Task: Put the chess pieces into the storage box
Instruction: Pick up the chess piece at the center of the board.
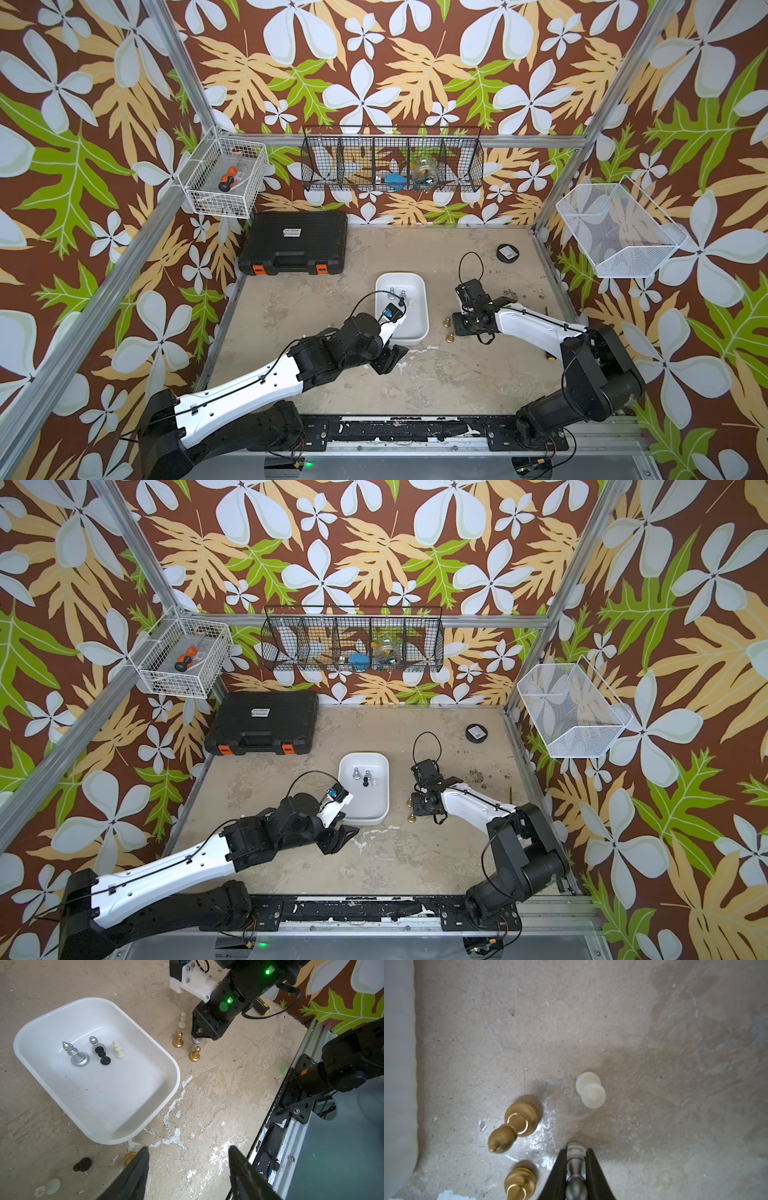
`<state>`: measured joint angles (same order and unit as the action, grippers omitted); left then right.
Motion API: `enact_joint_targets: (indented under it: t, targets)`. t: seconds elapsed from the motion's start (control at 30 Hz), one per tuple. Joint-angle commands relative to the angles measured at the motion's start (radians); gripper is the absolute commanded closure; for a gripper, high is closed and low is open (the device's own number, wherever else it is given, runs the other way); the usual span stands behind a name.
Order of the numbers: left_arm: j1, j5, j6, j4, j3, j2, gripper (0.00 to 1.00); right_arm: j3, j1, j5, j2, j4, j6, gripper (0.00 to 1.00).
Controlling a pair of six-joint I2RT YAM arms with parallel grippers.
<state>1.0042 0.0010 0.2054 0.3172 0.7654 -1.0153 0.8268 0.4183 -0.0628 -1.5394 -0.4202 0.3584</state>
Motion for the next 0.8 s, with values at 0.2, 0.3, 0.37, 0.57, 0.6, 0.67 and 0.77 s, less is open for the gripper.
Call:
enact_joint_targets:
  t: [0.2,0.3,0.37,0.57,0.6,0.67,0.77]
  targets:
    - [0.001,-0.036,0.017,-0.009,0.002,0.044,0.37,0.032,0.016,-0.041,0.032,-0.044,-0.006,0.88]
    - [-0.001,-0.106,0.053,-0.011,0.0,0.103,0.37,0.072,0.036,-0.057,0.068,-0.09,-0.001,0.88]
    - [-0.032,-0.152,0.09,0.004,-0.003,0.145,0.38,0.114,0.055,-0.058,0.094,-0.122,0.003,0.89]
    - [-0.442,0.111,0.2,0.058,-0.046,0.24,0.4,0.307,0.195,-0.043,0.097,-0.174,0.016,0.89]
    - [-0.498,0.143,0.211,0.064,-0.058,0.251,0.4,0.346,0.232,-0.034,0.082,-0.172,0.015,0.89]
    - [-0.573,0.183,0.224,0.072,-0.077,0.261,0.4,0.412,0.292,-0.014,0.032,-0.154,0.006,0.89]
    - [-0.585,0.176,0.227,0.089,-0.065,0.236,0.4,0.524,0.36,0.001,-0.089,-0.149,-0.019,0.89]
